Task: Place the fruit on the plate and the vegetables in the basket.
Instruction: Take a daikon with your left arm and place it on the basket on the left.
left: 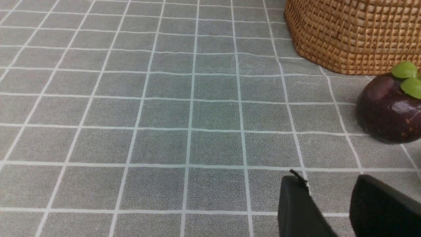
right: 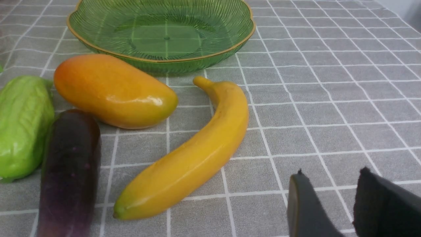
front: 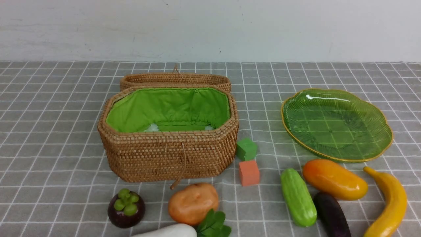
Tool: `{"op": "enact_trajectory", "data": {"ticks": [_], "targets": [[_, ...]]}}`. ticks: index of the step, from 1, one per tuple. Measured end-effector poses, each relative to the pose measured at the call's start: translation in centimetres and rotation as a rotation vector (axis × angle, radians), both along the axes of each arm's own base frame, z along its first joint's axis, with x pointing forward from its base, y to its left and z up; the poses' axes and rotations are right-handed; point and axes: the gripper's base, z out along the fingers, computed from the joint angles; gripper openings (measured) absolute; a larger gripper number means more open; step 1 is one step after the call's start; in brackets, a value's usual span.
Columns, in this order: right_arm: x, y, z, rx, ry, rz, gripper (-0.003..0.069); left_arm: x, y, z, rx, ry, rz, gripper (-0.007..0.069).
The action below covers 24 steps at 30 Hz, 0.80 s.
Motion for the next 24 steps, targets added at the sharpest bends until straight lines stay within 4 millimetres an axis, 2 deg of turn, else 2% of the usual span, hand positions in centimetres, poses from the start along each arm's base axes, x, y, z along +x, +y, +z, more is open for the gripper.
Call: {"op": "enact_trajectory", "data": {"ticks": [12,16,24], "targets": [[0.0,0.0,0.0,0.000,0.000,0.000,0.0240,0.0,0.0,0.0,0.003,0.000,0.000,0.0239],[0.0,0.0,0.0,0.000,0.000,0.000,0.0240,0.0,0.2,0.0,0.051,-0.011,0.002,0.0239],[0.0,0.0,0.0,0.000,0.000,0.000,0.0240,0.6,-0.1,2.2,0.076,-0.271,-0.033,0.0239]]}}
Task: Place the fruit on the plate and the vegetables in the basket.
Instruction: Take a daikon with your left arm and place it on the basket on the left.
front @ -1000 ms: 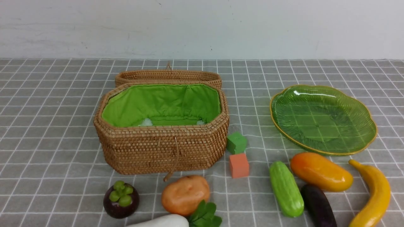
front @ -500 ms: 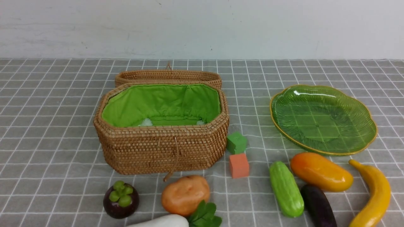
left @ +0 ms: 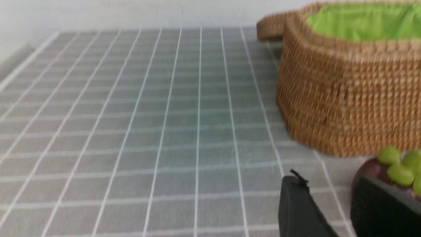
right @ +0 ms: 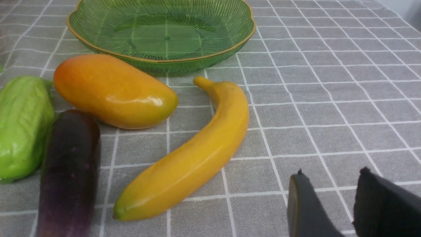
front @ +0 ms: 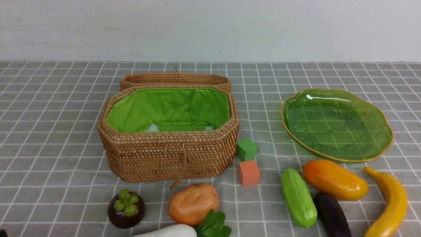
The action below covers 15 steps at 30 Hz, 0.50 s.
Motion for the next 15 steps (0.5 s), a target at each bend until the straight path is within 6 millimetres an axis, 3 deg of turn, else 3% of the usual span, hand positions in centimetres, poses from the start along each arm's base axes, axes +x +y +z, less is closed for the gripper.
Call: {"op": "enact_trajectory", "data": {"ticks": [4,7,10,12,15], "targets": [[0.0,0.0,0.0,0.000,0.000,0.000,0.0240,0.0,-0.3,1.4,-0.072,-0.156,-0.029,0.0239],[0.0,0.0,0.0,0.000,0.000,0.000,0.0240,-0.3,-0.4,3.3,-0.338,-0.351,-0.074,0.0239],[0.0,0.0,0.0,0.000,0.000,0.000,0.0240,-0.8,-0.3,5.0,-0.465,-0.458,-0.103,0.0239],[0.0,0.0,0.0,0.000,0.000,0.000,0.0240,-1.3,-0.2,7.0,-0.509,-0.509,-0.118,0.0239],[0.0,0.0,0.0,0.000,0.000,0.000,0.0240,-2.3,-0.1,12.7,-0.522,-0.576,-0.137,0.0239]]}}
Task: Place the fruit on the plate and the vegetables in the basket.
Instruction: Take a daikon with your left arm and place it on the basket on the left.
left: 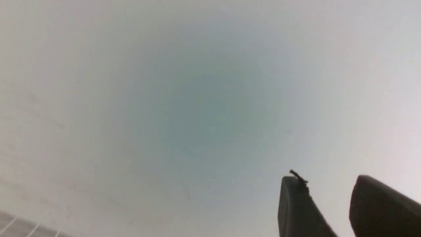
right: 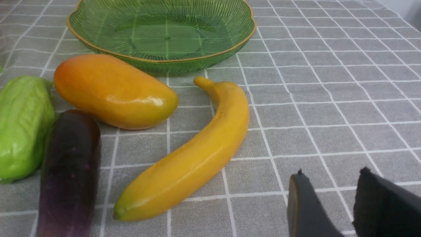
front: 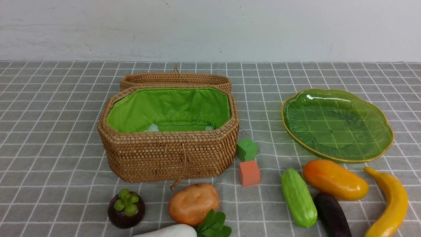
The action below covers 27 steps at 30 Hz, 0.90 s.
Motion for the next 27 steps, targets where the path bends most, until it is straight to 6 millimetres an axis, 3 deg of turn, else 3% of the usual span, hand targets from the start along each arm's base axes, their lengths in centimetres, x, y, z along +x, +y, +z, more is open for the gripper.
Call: {"op": "enact_trajectory", "data": {"ticks": [2,4,6,10,15,22,23,27], "targets": [[0.0,0.0,0.0,0.000,0.000,0.000,0.0240,0.0,0.0,3.6,0.000,0.031,-0.001,0.0239],[0.0,0.0,0.0,0.000,0.000,0.000,0.0240,1.3,-0.1,6.7,0.012,0.229,-0.001,0.0239],[0.0,0.0,0.0,0.000,0.000,0.000,0.0240,2.9,-0.2,7.1,0.022,0.403,-0.001,0.0239],[0.0,0.0,0.0,0.000,0.000,0.000,0.0240,6.0,-0.1,5.7,0.088,0.767,0.032,0.0239],[0.0,0.0,0.0,0.000,0.000,0.000,0.0240,9.6,-0.4,3.7,0.197,0.974,0.044,0.0239],[0.0,0.0,0.0,0.000,0.000,0.000,0.0240,12.4,-4.7,0.4,0.391,1.188,-0.208,0.0239],[0.0,0.0,0.0,0.000,0.000,0.000,0.0240,12.9,-6.1,-0.3,0.467,1.235,-0.284,0.0239],[0.0,0.0,0.0,0.000,0.000,0.000,0.0240,13.6,-9.0,-0.9,0.591,1.270,-0.407,0.0239]]}}
